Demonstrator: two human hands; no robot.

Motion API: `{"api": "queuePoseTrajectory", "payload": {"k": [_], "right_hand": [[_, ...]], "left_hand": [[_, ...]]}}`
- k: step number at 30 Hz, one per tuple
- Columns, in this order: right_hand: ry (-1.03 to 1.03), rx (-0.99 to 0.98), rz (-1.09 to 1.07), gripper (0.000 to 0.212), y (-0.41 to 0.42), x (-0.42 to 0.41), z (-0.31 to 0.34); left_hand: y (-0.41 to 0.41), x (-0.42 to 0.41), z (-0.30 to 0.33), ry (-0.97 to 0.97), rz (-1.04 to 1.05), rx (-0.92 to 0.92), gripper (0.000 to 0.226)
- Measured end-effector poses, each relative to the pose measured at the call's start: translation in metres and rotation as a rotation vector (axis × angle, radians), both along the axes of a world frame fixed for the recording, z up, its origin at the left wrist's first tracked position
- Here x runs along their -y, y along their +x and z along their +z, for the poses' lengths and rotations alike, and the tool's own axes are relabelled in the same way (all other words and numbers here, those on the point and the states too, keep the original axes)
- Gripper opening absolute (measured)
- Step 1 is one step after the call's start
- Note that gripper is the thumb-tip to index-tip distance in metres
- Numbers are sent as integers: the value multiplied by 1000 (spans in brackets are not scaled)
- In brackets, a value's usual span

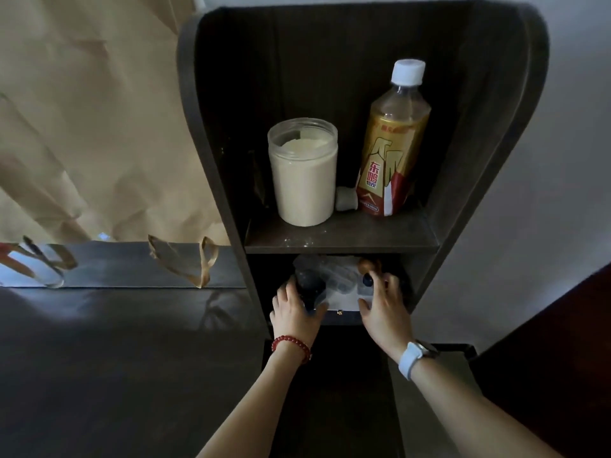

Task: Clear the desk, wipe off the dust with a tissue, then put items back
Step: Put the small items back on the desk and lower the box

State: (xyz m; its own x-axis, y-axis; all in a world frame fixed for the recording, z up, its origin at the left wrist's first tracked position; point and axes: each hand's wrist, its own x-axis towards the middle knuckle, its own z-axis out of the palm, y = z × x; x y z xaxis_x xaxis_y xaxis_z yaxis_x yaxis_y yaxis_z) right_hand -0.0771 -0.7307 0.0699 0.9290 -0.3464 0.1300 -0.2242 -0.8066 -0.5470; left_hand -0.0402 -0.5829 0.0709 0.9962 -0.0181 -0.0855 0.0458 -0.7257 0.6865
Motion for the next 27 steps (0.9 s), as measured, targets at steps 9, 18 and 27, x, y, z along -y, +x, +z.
{"api": "queuePoseTrajectory", "payload": {"k": [9, 18, 27], "right_hand": [[11, 71, -32, 34, 7, 7, -8], [128, 247, 25, 32, -9, 2, -5], [354, -5, 446, 33, -59, -78, -47]], "left_hand": [[18, -1, -13, -88, 62, 30, 70], [-14, -19, -14, -230, 77, 114, 63], [-99, -112, -41, -227, 395, 19, 58]]}}
